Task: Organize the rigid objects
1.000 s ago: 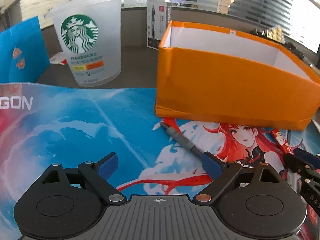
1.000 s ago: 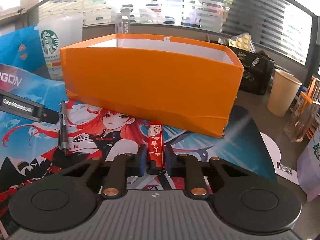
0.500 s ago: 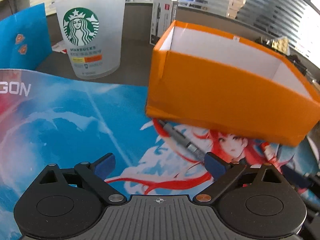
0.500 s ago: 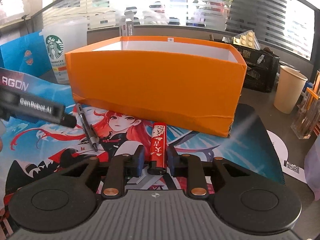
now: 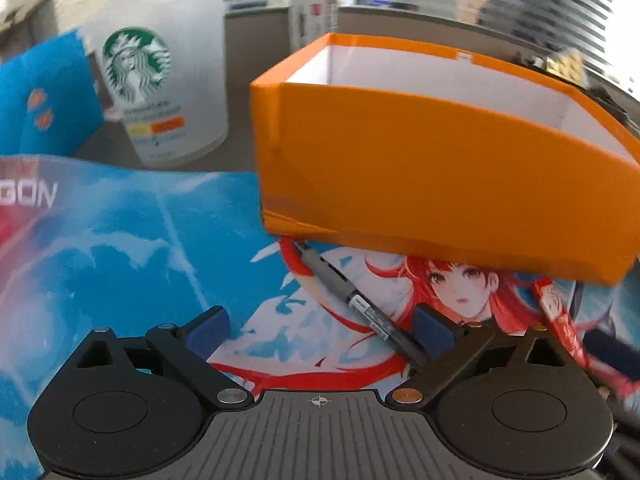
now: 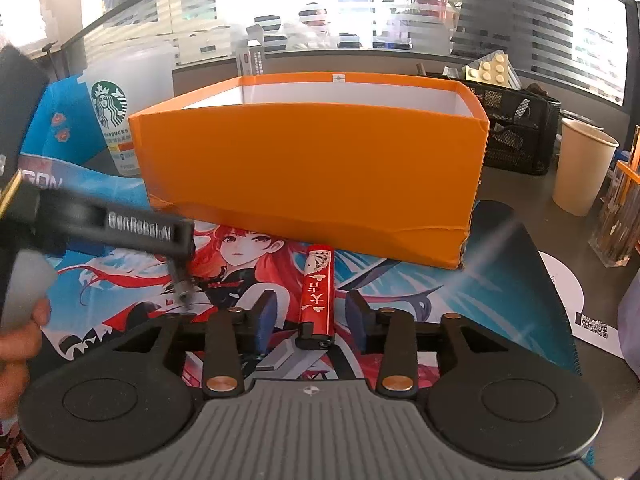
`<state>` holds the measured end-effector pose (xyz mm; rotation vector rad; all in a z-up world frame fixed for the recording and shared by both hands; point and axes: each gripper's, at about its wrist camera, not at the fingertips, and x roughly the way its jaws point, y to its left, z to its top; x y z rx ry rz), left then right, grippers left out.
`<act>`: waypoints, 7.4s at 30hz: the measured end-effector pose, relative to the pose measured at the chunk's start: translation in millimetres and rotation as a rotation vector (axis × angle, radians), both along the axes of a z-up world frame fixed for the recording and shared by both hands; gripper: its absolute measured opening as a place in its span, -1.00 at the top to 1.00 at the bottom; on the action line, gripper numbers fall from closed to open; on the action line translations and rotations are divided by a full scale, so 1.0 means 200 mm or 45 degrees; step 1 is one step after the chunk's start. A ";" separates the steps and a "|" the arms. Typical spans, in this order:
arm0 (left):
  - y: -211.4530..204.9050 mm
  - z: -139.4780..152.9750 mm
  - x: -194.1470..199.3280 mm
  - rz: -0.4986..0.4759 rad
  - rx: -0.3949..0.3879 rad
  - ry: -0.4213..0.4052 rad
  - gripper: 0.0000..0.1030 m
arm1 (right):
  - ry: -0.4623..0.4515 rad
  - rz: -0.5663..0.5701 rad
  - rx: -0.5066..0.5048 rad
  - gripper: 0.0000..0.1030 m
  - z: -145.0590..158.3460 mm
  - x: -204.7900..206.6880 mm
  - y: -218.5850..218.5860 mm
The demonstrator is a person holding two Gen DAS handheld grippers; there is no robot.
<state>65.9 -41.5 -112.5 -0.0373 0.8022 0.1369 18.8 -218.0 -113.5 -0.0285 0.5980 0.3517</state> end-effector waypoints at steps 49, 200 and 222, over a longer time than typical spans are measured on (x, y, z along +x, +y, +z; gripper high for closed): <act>0.37 0.18 -0.33 -0.263 -0.030 -0.167 0.86 | -0.132 0.014 -0.169 0.65 0.14 -0.18 0.22; 0.43 0.42 0.12 -0.077 -0.104 -0.506 -1.00 | -0.608 -0.354 0.020 -1.00 0.35 0.28 0.31; 0.43 0.41 0.09 -0.117 -0.163 -0.586 -1.00 | -0.608 -0.328 0.007 -1.00 0.34 0.27 0.33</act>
